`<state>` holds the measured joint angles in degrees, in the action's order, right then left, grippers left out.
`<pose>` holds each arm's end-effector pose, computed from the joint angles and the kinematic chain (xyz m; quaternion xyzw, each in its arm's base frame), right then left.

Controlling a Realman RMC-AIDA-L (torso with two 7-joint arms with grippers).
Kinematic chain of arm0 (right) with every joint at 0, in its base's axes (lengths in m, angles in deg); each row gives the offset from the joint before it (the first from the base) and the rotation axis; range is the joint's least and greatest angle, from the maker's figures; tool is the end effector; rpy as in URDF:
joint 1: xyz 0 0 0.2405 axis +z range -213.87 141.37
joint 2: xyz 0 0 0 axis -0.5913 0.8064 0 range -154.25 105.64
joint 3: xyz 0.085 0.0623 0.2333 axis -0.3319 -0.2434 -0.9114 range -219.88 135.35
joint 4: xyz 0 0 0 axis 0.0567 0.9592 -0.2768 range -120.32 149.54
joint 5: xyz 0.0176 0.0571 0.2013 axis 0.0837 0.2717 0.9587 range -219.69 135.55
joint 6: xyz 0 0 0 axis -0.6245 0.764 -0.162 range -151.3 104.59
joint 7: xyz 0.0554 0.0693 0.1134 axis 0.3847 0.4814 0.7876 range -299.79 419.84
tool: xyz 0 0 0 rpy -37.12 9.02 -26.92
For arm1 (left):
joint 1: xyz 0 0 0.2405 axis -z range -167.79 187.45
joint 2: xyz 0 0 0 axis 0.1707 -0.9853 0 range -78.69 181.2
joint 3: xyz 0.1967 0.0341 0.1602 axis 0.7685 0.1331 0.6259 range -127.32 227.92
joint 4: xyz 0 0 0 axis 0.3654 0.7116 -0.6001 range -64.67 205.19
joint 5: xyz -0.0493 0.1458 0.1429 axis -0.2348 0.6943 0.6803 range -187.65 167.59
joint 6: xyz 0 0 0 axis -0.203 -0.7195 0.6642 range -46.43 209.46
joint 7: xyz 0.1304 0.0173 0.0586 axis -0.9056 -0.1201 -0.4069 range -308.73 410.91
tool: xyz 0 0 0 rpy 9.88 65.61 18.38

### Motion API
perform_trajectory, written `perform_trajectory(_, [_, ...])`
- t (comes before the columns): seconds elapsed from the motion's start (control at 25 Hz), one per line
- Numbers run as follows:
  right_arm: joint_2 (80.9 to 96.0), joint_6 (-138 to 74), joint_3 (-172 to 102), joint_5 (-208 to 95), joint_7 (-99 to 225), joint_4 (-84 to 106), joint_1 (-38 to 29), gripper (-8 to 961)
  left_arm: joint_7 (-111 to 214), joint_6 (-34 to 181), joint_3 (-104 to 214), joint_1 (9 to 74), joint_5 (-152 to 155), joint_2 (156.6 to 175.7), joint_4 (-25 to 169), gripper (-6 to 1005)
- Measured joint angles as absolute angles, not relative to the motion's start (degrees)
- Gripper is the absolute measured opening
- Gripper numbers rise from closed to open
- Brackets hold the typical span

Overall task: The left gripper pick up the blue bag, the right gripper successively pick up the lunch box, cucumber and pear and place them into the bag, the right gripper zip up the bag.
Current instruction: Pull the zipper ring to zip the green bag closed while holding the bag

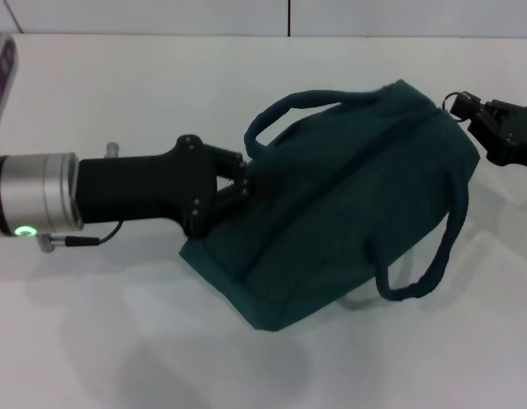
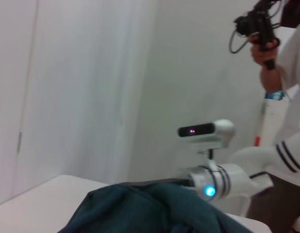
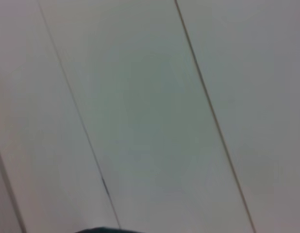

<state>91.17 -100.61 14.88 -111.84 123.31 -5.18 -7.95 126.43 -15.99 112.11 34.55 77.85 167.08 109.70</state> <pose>0.2708 0.3487 0.0021 -0.8425 0.2474 0.3933 0.2724 -0.2265 0.3003 0.0063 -0.9286 -0.1235 -0.3470 0.0459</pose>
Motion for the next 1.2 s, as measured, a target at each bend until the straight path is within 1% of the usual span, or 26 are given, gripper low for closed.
perform_trajectory(0.04, [91.17,-101.3,14.9,-111.8,123.3,-5.2,-8.0,97,126.6,-15.2,111.1,34.6,77.9,167.58,109.5,49])
perform_trajectory(0.16, [91.18,-101.9,14.9,-111.8,123.3,-5.2,-7.9,98,127.7,-14.8,107.9,34.7,77.9,168.23,109.5,49])
perform_trajectory(0.4, [91.18,-101.8,14.8,-111.8,122.5,-4.9,-8.0,99,130.0,-15.9,99.6,34.0,77.6,168.29,110.4,215])
perform_trajectory(0.56, [91.17,-101.8,14.6,-111.7,122.1,-4.7,-8.0,100,131.4,-16.2,96.3,33.9,77.5,167.78,111.1,343])
perform_trajectory(0.72, [91.17,-101.8,14.8,-111.7,122.1,-4.7,-7.8,100,138.4,-16.2,96.7,35.6,79.6,167.24,113.6,457])
perform_trajectory(0.84, [91.17,-101.9,14.8,-111.7,122.0,-4.7,-7.6,101,147.9,-16.1,98.0,39.7,85.9,167.32,117.7,531])
perform_trajectory(0.96, [91.18,-101.9,14.8,-111.7,122.0,-4.7,-7.6,102,158.8,-16.1,98.4,46.4,93.8,167.73,120.6,530])
perform_trajectory(1.0, [91.18,-101.9,14.8,-111.7,122.0,-4.7,-7.6,102,163.1,-16.1,98.4,49.8,96.6,167.7,120.8,530])
perform_trajectory(1.04, [91.17,-102.0,14.8,-111.7,122.0,-4.7,-7.6,102,164.0,-16.1,98.4,50.6,97.3,167.67,120.8,530])
perform_trajectory(1.12, [91.18,-102.1,14.8,-111.7,122.0,-4.7,-7.8,102,168.0,-16.1,98.5,54.5,100.3,167.47,120.9,529])
perform_trajectory(1.16, [91.18,-102.1,14.8,-111.8,122.0,-4.7,-7.9,102,168.0,-16.1,98.5,54.5,100.3,167.47,120.9,529])
perform_trajectory(1.2, [91.2,-102.2,14.8,-111.8,122.0,-4.7,-7.9,103,170.0,-16.1,98.5,56.4,102.0,167.36,120.9,529])
